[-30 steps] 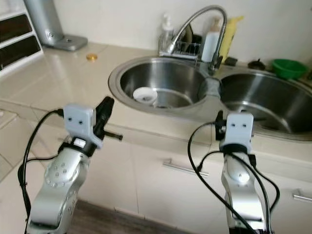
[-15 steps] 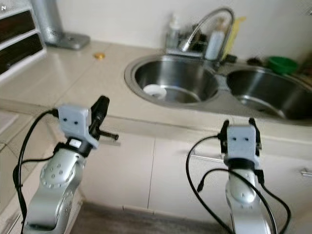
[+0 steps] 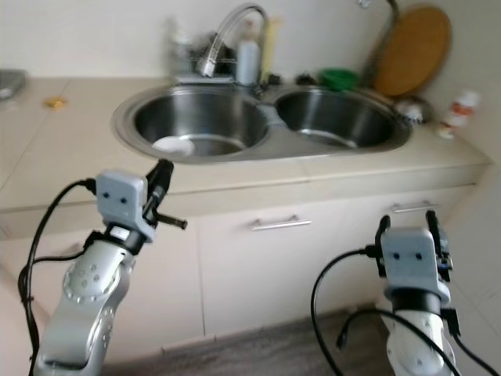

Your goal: Kitchen organization

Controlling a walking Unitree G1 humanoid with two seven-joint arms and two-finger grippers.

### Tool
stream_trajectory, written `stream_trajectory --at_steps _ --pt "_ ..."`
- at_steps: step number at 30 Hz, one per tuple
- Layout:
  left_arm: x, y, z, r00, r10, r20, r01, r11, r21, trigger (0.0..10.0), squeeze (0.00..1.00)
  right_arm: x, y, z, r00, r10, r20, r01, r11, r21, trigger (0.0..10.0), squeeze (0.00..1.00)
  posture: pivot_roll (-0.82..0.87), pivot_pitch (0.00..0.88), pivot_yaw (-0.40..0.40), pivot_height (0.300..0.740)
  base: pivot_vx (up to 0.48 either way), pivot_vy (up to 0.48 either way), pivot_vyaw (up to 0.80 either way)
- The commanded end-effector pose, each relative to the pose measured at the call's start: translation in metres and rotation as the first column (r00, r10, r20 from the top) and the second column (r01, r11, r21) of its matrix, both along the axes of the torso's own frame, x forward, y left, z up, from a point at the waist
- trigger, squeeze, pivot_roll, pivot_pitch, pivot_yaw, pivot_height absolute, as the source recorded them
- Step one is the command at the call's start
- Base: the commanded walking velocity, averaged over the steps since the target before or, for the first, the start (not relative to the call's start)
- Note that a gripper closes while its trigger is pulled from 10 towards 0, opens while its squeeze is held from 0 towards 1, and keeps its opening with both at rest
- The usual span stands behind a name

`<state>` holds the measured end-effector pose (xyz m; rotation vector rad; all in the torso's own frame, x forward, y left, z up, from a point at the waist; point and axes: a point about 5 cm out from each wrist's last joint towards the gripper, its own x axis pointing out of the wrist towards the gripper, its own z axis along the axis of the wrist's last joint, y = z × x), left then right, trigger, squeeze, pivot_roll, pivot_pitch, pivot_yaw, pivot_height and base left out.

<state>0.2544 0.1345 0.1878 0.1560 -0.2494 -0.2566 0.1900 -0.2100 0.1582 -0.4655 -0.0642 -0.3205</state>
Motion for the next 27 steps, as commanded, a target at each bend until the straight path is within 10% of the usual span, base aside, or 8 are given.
stream_trajectory --at_steps 1,27 --pt "0.0020 -0.0004 0.0007 1.000 -0.004 0.007 0.004 1.000 0.014 10.0 0.00 0.0008 -0.0003 0.0035 1.000 -0.016 0.012 0.016 1.000 -0.008 10.0 0.00 0.08 0.000 -0.068 0.740 0.000 0.000 -0.80" --pt "-0.0002 -0.0007 -0.0011 1.000 -0.012 0.006 0.011 0.999 0.044 10.0 0.00 0.0022 -0.0087 -0.0008 0.993 -0.121 0.004 0.121 0.993 0.009 10.0 0.00 0.09 0.000 -0.069 0.740 0.000 -0.107 -0.80"
